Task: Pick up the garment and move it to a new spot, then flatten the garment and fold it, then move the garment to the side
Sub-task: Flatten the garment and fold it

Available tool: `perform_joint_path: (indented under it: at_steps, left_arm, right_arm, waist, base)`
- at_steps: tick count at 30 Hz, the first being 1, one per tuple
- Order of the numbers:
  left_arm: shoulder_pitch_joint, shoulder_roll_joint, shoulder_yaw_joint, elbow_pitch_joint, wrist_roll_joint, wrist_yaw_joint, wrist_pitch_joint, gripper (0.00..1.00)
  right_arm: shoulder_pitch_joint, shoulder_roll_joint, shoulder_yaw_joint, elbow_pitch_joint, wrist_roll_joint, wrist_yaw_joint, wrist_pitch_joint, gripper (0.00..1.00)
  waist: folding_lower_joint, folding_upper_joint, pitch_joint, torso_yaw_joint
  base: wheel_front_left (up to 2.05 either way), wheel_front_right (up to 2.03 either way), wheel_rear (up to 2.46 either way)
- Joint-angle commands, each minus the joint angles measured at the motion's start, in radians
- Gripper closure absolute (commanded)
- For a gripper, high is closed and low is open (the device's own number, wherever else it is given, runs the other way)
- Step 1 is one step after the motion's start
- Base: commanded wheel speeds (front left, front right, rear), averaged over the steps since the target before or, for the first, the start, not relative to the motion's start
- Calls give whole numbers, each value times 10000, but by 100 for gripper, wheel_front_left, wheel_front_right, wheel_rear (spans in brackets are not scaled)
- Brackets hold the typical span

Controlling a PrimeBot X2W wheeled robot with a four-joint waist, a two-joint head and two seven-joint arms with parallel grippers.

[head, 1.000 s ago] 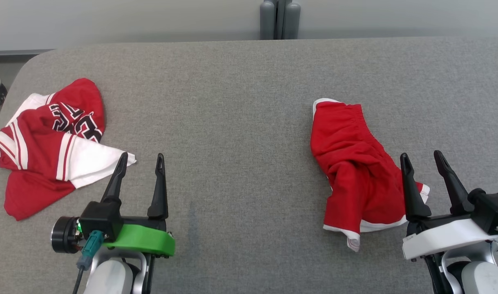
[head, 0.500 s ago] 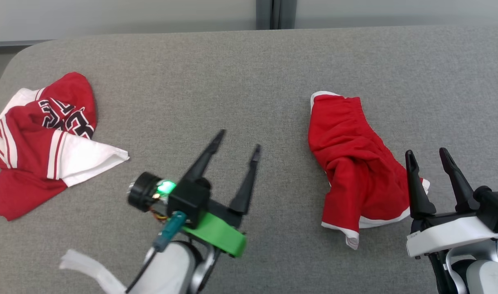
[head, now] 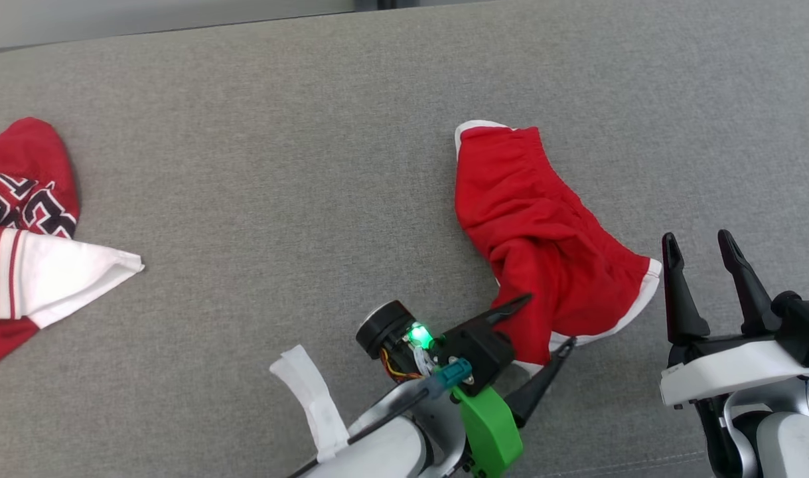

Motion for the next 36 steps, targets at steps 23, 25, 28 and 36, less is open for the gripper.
perform_joint_path:
  at_steps: [23,25,28,36]
  left_arm:
    - [-473,596,2012,1990,-1333,1457,-667,100]
    - [-336,829,2393,1901,-1528,1594,-787,100]
    - [11,1066,2889,1743,-1927,1822,-852,100]
    - [960,1404,3729,1328,-2654,2158,-1323,0]
  right_arm:
    - [-292,137,90,221,188,1,-52,0]
    - [-345,140,145,241,223,1,-48,0]
    - [-421,94,239,323,269,1,-70,0]
    - [-546,-76,315,219,150,1,-46,0]
  waist:
    - [0,0,290,118]
    - [0,0,300,188]
    - [0,0,291,286]
    - [0,0,192,636]
  base:
    - [0,0,0]
    - [0,0,0]
    - [0,0,0]
    - [0,0,0]
